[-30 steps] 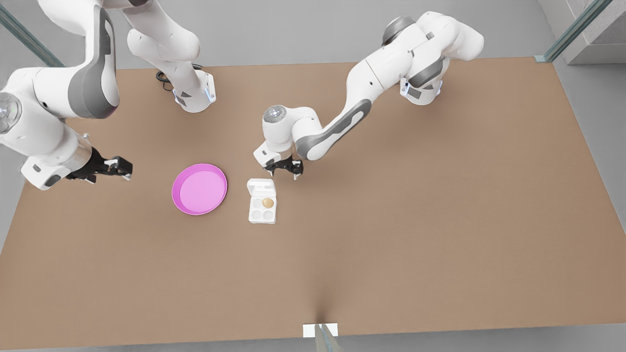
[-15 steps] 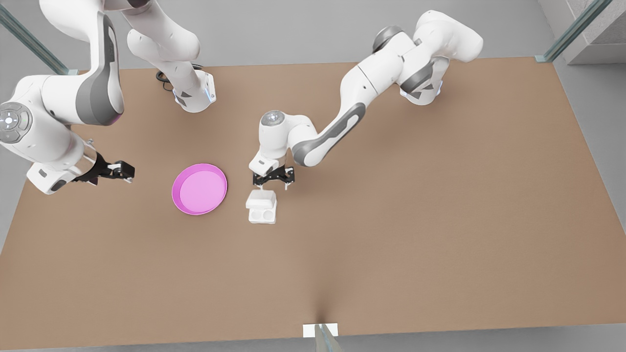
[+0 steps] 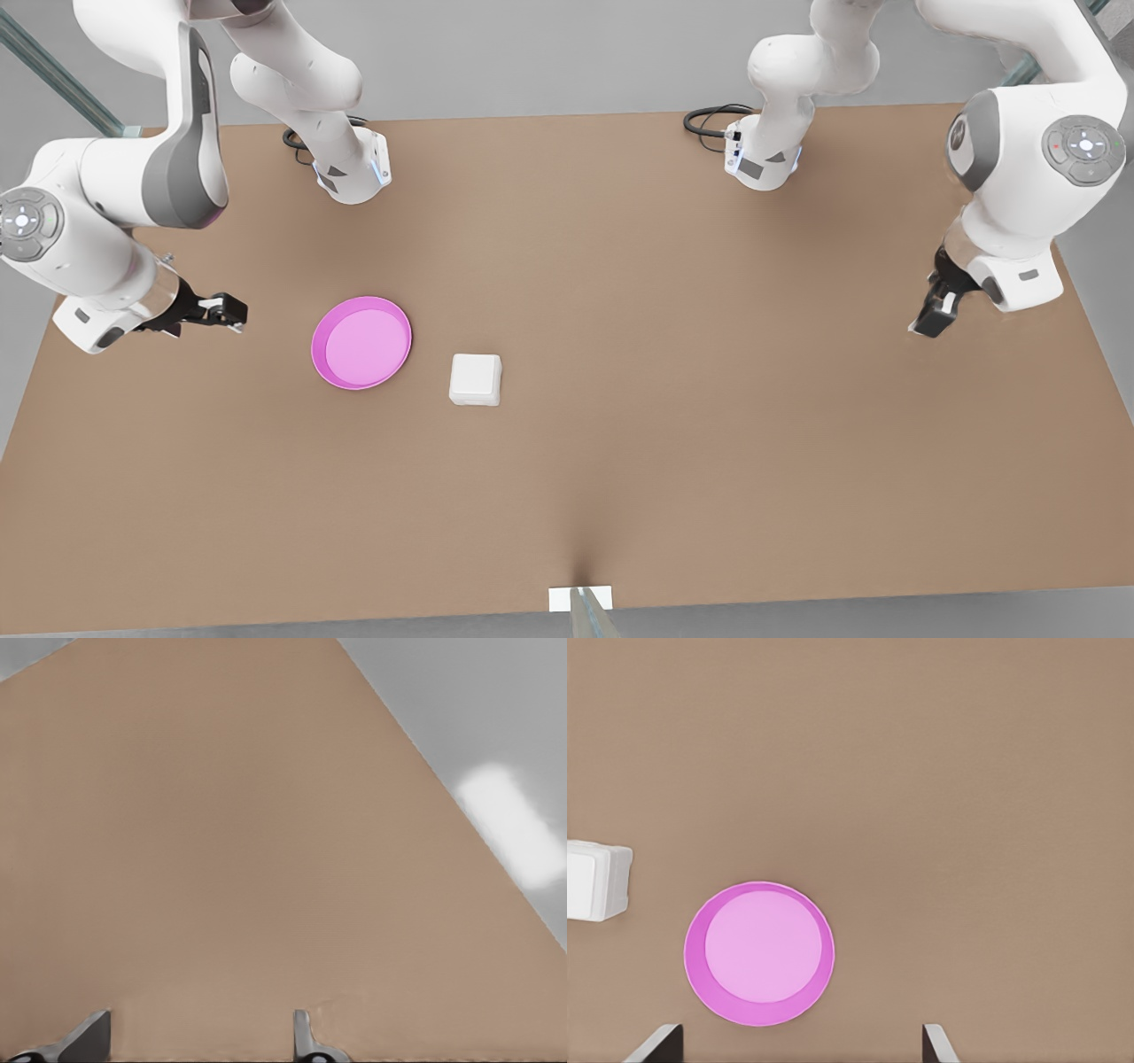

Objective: Pack egg into the box and close the box lid

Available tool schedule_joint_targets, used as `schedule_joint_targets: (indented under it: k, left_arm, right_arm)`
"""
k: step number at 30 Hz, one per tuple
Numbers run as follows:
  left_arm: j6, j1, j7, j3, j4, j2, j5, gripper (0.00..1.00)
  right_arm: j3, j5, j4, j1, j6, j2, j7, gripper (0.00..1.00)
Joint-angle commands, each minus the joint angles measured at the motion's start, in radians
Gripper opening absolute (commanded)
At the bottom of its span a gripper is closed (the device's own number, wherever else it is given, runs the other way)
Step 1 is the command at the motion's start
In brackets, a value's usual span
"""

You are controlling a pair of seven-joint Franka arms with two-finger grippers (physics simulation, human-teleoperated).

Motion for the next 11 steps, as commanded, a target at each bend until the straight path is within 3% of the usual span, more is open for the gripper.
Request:
schedule_joint_targets:
  k: [1, 6, 11]
  left_arm:
    - [-0.003, -0.056, 1.004, 0.024, -0.115, -0.080, -0.129, 1.00]
    - [-0.018, -0.071, 0.990, 0.010, 0.015, 0.049, -0.126, 1.00]
    - [-0.040, -0.072, 0.970, 0.010, 0.015, 0.047, -0.126, 1.00]
  right_arm:
    - [0.000, 0.001, -0.001, -0.001, 0.003, -0.001, 0.005, 1.00]
    - [0.000, 0.001, -0.001, -0.001, 0.003, -0.001, 0.005, 1.00]
    - [0.000, 0.001, -0.003, 0.000, 0.010, -0.001, 0.005, 1.00]
